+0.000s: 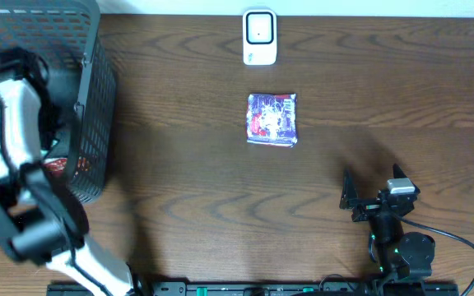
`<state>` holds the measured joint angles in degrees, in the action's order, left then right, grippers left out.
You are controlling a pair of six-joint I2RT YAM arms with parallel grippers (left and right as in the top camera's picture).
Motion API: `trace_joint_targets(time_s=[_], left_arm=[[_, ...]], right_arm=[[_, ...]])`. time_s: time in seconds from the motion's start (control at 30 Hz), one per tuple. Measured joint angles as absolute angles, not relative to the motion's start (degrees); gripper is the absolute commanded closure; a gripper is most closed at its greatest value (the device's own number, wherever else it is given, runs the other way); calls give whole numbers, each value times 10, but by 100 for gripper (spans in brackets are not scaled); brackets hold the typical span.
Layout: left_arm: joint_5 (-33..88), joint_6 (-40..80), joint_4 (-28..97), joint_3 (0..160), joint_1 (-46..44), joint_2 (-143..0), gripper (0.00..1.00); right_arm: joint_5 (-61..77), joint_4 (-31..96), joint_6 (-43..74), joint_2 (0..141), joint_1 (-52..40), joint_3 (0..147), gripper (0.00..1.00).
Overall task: Scan the item barcode
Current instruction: 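Reach the left gripper back into the basket toward the orange snack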
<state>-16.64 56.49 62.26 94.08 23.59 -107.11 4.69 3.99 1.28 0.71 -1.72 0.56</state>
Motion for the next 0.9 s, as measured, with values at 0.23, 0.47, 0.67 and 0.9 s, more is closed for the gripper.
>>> trace_joint_targets(time_s=[0.23, 0.47, 0.67, 0.9], left_arm=[[-167, 563, 598, 967, 236, -898, 29], [-166, 561, 618, 941, 235, -901, 2], [-166, 570, 608, 889, 235, -972, 2], [-156, 583, 616, 886, 235, -1069, 2]], right_arm=[[47, 40, 13, 7, -17, 6, 1], [47, 40, 13, 7, -17, 6, 1], [47, 40, 13, 7, -17, 6, 1], [47, 40, 13, 7, -17, 6, 1]])
